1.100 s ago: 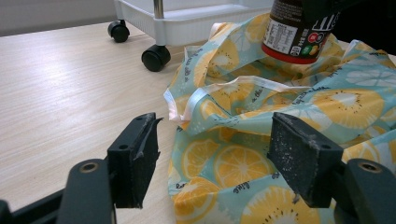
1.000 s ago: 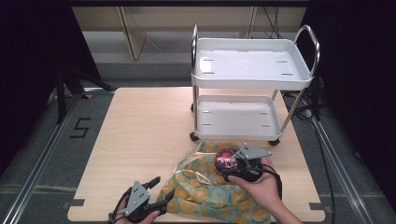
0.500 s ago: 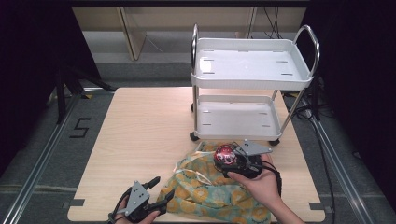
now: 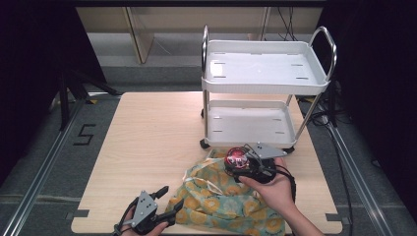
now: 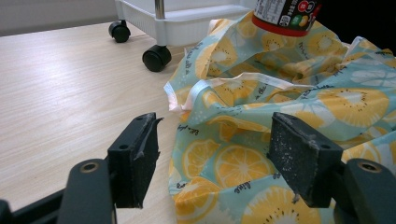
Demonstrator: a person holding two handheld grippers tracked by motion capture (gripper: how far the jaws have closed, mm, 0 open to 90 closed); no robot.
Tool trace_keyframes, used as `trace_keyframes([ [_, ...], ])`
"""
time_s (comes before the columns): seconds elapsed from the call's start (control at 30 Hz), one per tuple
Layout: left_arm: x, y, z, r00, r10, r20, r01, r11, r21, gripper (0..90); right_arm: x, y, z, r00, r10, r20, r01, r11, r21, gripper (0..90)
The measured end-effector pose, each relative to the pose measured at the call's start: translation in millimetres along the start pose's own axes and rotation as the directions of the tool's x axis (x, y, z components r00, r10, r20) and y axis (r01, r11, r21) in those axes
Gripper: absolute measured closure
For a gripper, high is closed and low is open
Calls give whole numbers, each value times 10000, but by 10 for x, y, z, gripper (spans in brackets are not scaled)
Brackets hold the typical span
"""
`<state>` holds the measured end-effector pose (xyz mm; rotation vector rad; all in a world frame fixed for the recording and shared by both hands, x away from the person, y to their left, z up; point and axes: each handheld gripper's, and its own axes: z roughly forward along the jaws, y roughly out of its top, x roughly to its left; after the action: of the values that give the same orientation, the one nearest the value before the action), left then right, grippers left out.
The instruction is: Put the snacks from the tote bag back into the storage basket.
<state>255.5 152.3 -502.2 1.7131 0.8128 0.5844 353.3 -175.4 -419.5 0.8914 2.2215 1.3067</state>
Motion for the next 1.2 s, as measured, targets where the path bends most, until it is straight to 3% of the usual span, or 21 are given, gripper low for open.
trace_keyframes([
  [0.13, 8, 3, 1, 9999, 116, 23, -116, 9999, -27, 327, 3, 6, 6, 9999, 105, 2, -105, 9999, 3, 267],
  [0.2, -16, 5, -23, 9998, -134, -157, 137, 9997, 224, 327, 2, 6, 10, 9999, 110, 19, -110, 9999, 3, 267],
  [0.3, 2, 1, 0, 10000, 34, 0, -34, 10000, -11, 327, 6, 10, 6, 9998, 211, 27, -211, 9998, 65, 267],
  [0.67, 3, 0, 0, 10000, 12, 5, -12, 10000, -19, 327, -26, 101, -6, 9999, 122, 80, -121, 9997, -201, 267],
  [0.7, -3, -2, 0, 10000, -84, -10, 84, 10000, -11, 327, -14, 107, -11, 9995, 311, 95, -310, 9994, -143, 267],
  [0.73, 3, 0, 0, 10000, -8, 6, 8, 10000, -14, 327, -30, 116, -6, 9999, 76, 124, -73, 9997, -240, 267],
  [0.9, 1, 0, 0, 10000, -27, -8, 27, 10000, -16, 328, -29, 146, 1, 9997, 253, -12, -253, 9993, -281, 267],
  [1.0, 3, 0, -1, 10000, -24, -4, 24, 10000, -11, 327, -48, 178, -7, 9997, 60, 221, -53, 9994, -342, 267],
  [1.1, 4, 3, -10, 10000, 3, -44, -3, 10000, 96, 328, -57, 191, 6, 9999, 30, 161, -24, 9992, -406, 267],
  [1.13, -7, -2, -9, 9998, -184, -40, 184, 9998, 86, 328, -50, 194, 1, 9995, 175, 254, -167, 9993, -323, 267],
  [1.2, 4, 0, -2, 10000, -15, 0, 15, 10000, -9, 327, -62, 204, 21, 9999, 99, 140, -94, 9994, -335, 267],
])
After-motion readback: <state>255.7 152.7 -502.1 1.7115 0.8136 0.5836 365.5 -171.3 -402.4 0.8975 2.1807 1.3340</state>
